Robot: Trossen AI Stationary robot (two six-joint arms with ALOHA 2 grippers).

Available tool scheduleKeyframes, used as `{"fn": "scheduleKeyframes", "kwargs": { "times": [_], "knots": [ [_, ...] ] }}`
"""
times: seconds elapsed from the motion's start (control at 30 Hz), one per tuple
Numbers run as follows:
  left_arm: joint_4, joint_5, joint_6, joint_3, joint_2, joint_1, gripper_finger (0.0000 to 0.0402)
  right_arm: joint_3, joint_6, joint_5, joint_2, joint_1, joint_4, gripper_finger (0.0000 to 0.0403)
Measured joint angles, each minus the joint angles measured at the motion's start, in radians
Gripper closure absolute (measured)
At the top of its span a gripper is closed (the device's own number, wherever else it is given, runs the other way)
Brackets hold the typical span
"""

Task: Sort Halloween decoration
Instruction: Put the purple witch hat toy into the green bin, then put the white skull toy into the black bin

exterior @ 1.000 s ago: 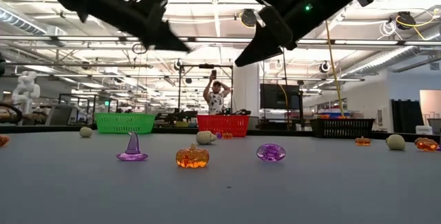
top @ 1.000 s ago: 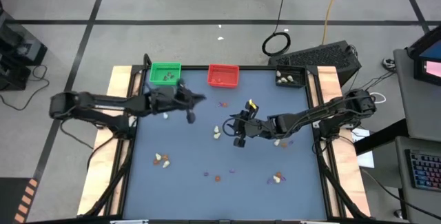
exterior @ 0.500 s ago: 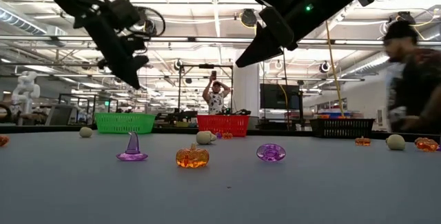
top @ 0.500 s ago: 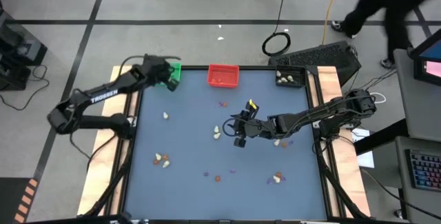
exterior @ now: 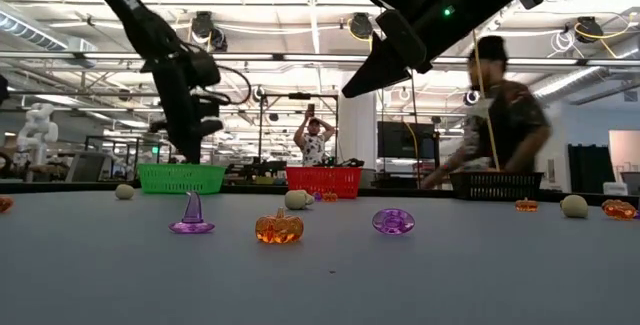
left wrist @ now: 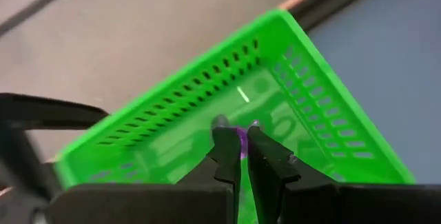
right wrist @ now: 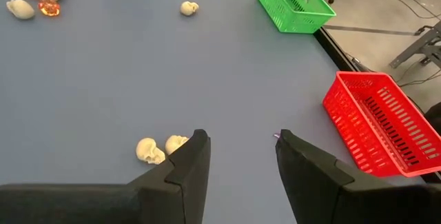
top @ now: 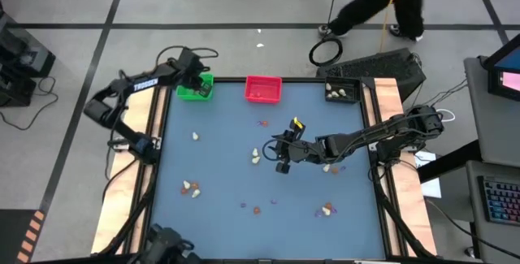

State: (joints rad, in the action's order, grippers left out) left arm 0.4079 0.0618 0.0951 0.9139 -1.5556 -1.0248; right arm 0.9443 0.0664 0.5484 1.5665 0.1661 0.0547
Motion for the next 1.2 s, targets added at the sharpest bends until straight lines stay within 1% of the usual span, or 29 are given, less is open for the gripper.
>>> {"fn": "scheduleKeyframes", "kwargs": {
  "times": [0.1,0.23,0.33,0.43,0.57,0.7,0.83,0.93,1.03,1.1,1.2],
  "knots": [
    [0.001,-0.035,0.024,0.004,-0.039,-0.008,0.0378,0.000,0.000,0.000,0.000,0.000,0.000,0.0243],
    [0.005,-0.036,0.041,0.004,-0.075,-0.017,0.0378,0.000,0.000,0.000,0.000,0.000,0.000,0.0243],
    [0.006,-0.035,0.050,0.004,-0.079,-0.016,0.0376,0.000,0.006,0.000,0.000,0.000,-0.001,0.0243],
    [0.003,-0.034,0.050,0.004,-0.068,-0.014,0.0362,0.000,0.008,0.000,0.000,0.000,-0.001,0.0243],
    [-0.001,-0.029,0.051,0.004,-0.033,-0.014,0.0325,0.000,0.008,0.000,0.000,0.000,0.000,0.0243],
    [0.004,-0.023,0.053,0.004,0.030,-0.014,0.0291,0.000,0.008,0.000,0.000,0.000,-0.003,0.0243],
    [0.021,-0.054,0.050,0.004,0.127,-0.005,0.0280,0.000,0.008,0.000,0.000,0.000,-0.004,0.0243],
    [0.035,-0.066,0.045,0.004,0.210,0.025,0.0279,0.000,0.008,0.000,0.000,0.000,-0.004,0.0243],
    [0.048,-0.066,0.043,0.000,0.288,0.082,0.0286,0.000,0.009,0.001,0.000,0.000,-0.004,0.0246],
    [0.034,-0.067,0.042,-0.022,0.340,0.141,0.0296,0.000,0.019,0.001,0.000,0.000,-0.007,0.0258],
    [-0.034,-0.062,0.015,-0.080,0.408,0.245,0.0314,0.000,0.026,0.001,0.001,0.000,-0.008,0.0288]
  ]
}}
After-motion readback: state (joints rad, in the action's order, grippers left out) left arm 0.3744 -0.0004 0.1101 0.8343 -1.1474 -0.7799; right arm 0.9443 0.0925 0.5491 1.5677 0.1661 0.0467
